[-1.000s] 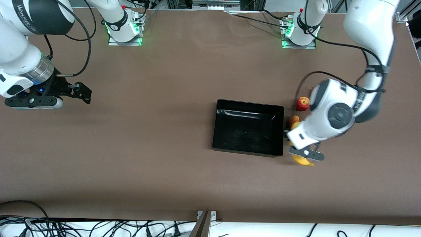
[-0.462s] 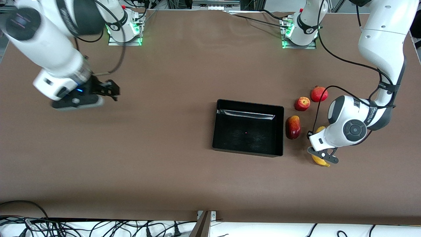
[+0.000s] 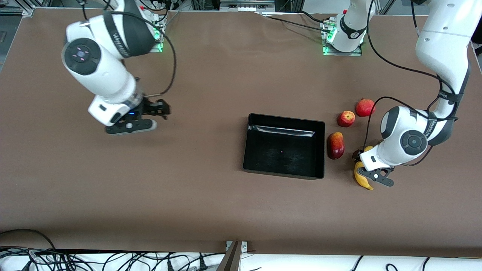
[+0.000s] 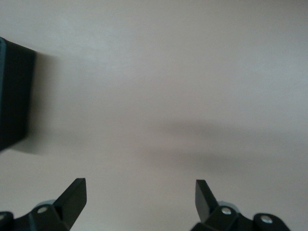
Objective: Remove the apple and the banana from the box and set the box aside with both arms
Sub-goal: 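Release the banana with the left gripper while the right gripper approaches the tray, then raise the left gripper away while the right gripper reaches the tray rim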
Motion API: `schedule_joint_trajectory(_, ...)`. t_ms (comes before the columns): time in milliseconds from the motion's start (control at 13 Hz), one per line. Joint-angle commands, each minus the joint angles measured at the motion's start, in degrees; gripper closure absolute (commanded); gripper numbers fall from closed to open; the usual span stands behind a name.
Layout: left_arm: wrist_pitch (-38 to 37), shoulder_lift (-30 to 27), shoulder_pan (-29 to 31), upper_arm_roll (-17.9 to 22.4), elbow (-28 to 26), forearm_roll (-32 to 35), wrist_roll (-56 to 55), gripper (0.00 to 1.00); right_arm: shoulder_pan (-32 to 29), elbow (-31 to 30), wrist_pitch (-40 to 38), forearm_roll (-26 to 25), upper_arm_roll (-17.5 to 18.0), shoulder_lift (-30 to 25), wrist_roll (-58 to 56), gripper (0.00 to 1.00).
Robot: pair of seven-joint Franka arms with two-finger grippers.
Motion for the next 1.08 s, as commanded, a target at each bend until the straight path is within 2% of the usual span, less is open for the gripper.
schedule_joint_trajectory(0, -8.4, -7.8, 0.3, -2.0, 0.8, -1.1, -0.4, 0.00, 4.0, 6.5, 1.3, 3.5, -0.3, 7.2, 11.2, 0.00)
schedule_joint_trajectory(77, -14.7, -9.0, 0.2, -3.1, 4.2, -4.4, -0.6, 0.00, 5.8, 6.7, 3.9, 3.5, -0.3, 8.7, 15.5, 0.00)
schedule_joint_trajectory(154, -22.7, -8.9, 0.1, -4.2, 9.8, -7.5, -0.9, 0.00, 8.3, 6.7, 6.6, 3.3, -0.3, 10.4, 19.0, 0.00)
schedule_joint_trajectory(308, -36.2, -8.8, -1.3, -4.2, 20.6, -8.7, -3.9, 0.00, 12.0, 6.7, 11.8, 3.2, -0.3, 14.2, 26.1, 0.00)
schedule_joint_trajectory(538, -45.6, -9.3, -1.7, -4.2, 26.7, -10.0, -5.3, 0.00, 17.3, 6.7, 20.3, 2.7, -0.4, 19.5, 35.4, 0.00)
schedule_joint_trajectory(615, -45.6, -11.0, -2.9, -2.6, 26.4, -11.8, -5.9, 0.00, 18.1, 6.8, 22.8, 2.7, -0.4, 21.1, 37.7, 0.00)
schedule_joint_trajectory(692, -45.4, -13.8, -6.4, 3.2, 25.0, -14.2, -6.0, 0.00, 18.9, 6.8, 25.4, 2.7, -0.4, 22.7, 39.2, 0.00)
schedule_joint_trajectory(769, -45.4, -16.4, -11.8, 10.6, 22.9, -16.5, -6.5, 0.00, 19.7, 6.9, 27.5, 2.6, -0.5, 24.2, 39.9, 0.00)
schedule_joint_trajectory(846, -45.0, -19.5, -15.2, 16.6, 19.5, -20.8, -7.3, 0.00, 20.8, 6.9, 28.7, 2.6, -0.8, 25.7, 40.3, 0.00)
schedule_joint_trajectory(923, -42.2, -22.9, -17.3, 19.7, 14.3, -22.7, -7.6, 0.00, 21.4, 7.0, 29.8, 2.4, -0.9, 26.8, 41.4, 0.02)
schedule_joint_trajectory(1000, -37.6, -26.5, -18.5, 21.1, 9.8, -22.4, -7.6, 0.00, 21.7, 7.0, 30.4, 1.2, -0.9, 27.5, 42.0, 0.07)
